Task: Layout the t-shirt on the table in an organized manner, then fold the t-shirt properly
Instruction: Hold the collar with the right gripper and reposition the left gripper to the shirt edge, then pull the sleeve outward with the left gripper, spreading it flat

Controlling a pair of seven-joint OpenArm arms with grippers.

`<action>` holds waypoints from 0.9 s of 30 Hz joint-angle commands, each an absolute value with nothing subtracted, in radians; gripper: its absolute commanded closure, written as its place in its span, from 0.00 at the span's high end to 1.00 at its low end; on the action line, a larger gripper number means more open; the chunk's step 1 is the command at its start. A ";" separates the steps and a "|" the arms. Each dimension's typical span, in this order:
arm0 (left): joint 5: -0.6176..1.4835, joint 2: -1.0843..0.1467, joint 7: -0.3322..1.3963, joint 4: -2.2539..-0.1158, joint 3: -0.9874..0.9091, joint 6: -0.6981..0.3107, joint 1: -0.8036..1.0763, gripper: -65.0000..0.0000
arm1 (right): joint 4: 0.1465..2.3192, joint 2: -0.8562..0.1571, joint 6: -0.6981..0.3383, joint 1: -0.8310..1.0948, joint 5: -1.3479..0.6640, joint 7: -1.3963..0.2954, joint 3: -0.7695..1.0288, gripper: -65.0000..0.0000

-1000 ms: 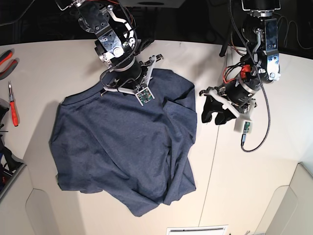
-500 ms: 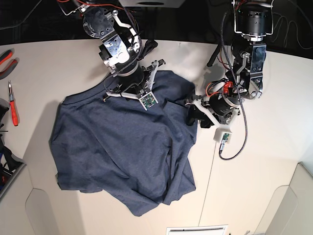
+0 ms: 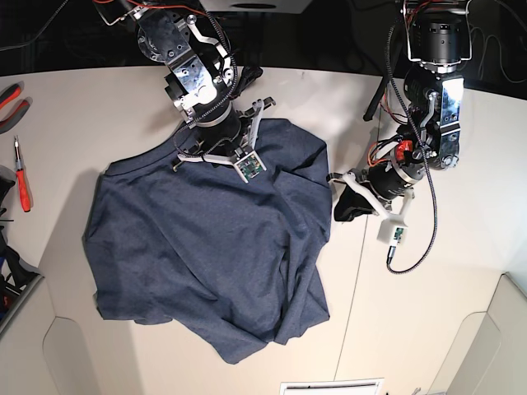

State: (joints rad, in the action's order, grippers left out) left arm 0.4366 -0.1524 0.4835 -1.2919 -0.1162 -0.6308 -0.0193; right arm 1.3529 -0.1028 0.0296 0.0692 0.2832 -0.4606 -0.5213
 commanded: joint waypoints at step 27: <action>0.519 -0.181 0.447 -1.189 -0.128 -0.670 -0.070 0.00 | 1.345 -0.118 0.030 0.081 0.285 -0.558 -0.516 0.07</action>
State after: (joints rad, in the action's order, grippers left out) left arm 0.4976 -0.1677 0.4728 -1.1664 -0.1211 -0.6456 -0.0475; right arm 1.3548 -0.1051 0.0307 0.0700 0.2855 -0.4610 -0.5213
